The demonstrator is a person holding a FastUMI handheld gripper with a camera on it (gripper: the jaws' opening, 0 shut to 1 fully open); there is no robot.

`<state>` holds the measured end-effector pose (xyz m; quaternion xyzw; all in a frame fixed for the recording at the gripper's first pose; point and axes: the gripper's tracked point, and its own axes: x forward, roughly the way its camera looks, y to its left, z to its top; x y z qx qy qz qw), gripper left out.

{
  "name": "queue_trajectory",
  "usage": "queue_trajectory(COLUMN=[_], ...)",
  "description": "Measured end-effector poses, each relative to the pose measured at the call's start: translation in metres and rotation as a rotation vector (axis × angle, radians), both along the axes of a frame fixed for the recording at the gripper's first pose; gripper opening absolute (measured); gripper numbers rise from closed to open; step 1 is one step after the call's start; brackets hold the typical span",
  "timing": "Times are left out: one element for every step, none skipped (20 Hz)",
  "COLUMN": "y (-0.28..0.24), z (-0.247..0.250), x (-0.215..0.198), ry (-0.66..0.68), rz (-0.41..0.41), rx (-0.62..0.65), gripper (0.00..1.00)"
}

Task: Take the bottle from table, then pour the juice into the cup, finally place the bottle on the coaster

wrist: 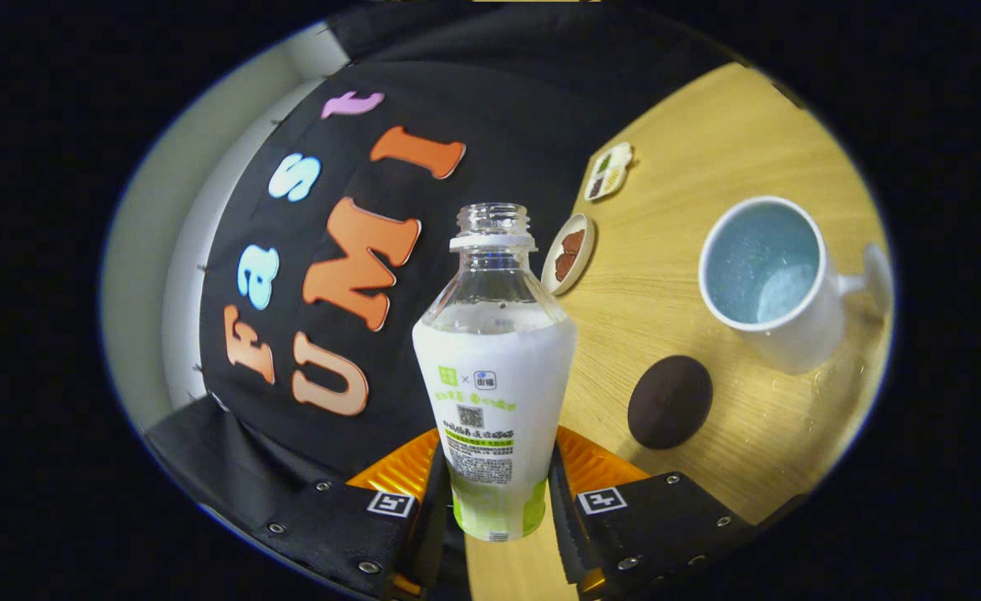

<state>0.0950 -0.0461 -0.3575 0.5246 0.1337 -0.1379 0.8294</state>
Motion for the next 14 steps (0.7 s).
queue_trajectory(y=[0.001, 0.004, 0.005, 0.007, 0.007, 0.007, 0.005, 0.000, -0.001, -0.002, -0.003, -0.003, -0.004, -0.005], z=[0.000, 0.002, 0.004, 0.007, 0.010, 0.011, 0.014, 0.019, 0.024, 0.025, 0.028, 0.030, 0.035, 0.037], x=[0.002, 0.004, 0.007, 0.013, 0.019, 0.022, 0.024, 0.022, 0.022, 0.023, 0.024, 0.025, 0.025, 0.025], ry=[0.017, 0.035, 0.043, 0.058, 0.062, 0.072, 0.088, 0.106, 0.117, 0.134, 0.138, 0.145, 0.145, 0.152], rz=[0.031, 0.065, 0.092, 0.119, 0.142, 0.162, 0.174, 0.171, 0.182, 0.197, 0.216, 0.227, 0.238, 0.239], rx=[-0.090, -0.172, -0.254, -0.331, -0.411, -0.491, -0.584, -0.689, -0.793, -0.886, -0.968, -1.032, -1.078, -1.113], gripper=[0.56, 0.56, 0.56, 0.56, 0.56, 0.57, 0.56, 0.57, 0.56, 0.56, 0.57, 0.57, 0.57, 0.57])
